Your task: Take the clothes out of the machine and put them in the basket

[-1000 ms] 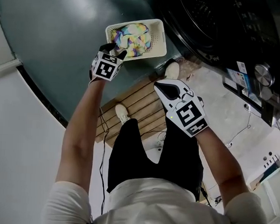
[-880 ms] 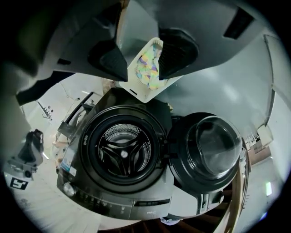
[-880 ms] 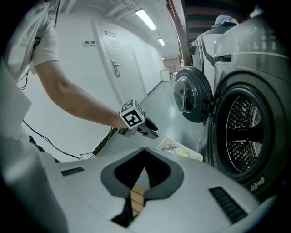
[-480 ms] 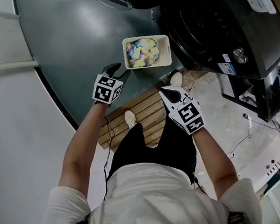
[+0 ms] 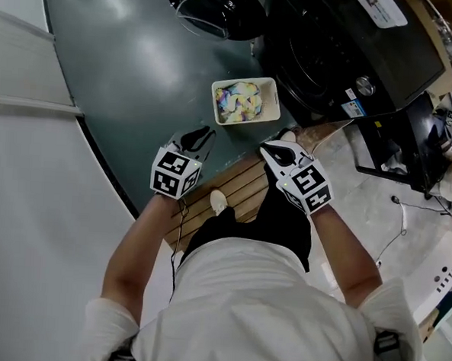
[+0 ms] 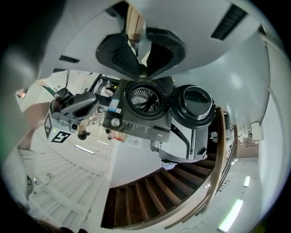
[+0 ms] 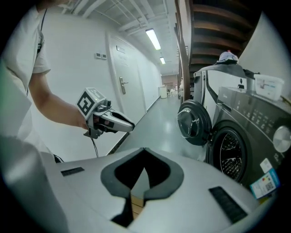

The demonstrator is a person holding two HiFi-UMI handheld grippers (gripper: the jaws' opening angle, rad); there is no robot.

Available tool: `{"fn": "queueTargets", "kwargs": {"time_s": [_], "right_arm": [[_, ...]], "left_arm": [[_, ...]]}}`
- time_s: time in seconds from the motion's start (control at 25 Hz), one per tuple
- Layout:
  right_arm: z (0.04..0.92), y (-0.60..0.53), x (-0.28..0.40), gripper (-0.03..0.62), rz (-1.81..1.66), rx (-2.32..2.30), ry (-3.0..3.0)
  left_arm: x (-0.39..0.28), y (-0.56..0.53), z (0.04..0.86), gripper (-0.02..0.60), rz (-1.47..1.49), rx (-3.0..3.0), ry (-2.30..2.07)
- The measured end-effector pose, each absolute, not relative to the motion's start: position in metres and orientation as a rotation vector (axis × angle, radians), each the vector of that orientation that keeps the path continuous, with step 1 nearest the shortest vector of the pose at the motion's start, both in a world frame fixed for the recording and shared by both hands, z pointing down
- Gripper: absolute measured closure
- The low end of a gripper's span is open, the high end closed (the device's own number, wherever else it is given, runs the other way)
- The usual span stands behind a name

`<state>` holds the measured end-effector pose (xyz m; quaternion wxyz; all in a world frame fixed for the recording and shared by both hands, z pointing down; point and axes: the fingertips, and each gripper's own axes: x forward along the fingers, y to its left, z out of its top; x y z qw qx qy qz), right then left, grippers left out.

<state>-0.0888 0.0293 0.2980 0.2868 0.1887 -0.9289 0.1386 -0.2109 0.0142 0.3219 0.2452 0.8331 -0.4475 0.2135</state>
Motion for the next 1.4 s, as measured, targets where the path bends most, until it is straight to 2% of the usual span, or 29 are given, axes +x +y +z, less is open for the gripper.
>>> {"fn": "queueTargets", "kwargs": {"time_s": [0.24,0.6,1.4], "right_arm": [[0.25,0.063,-0.095,0.589,0.34,0.535,-2.544],[0.198,0.113,-0.085,0.589,0.412,0.588,-2.616],[0.161,0.166,-0.08,0.589,0.277,0.625,-2.679]], "left_arm": [[-0.211,0.069,0.255,0.58,0.495,2.341,-1.196],[-0.195,0.143,0.191,0.583,0.399,2.391,-1.095],[-0.212,0.199,0.165,0.584,0.354,2.461,-1.157]]}}
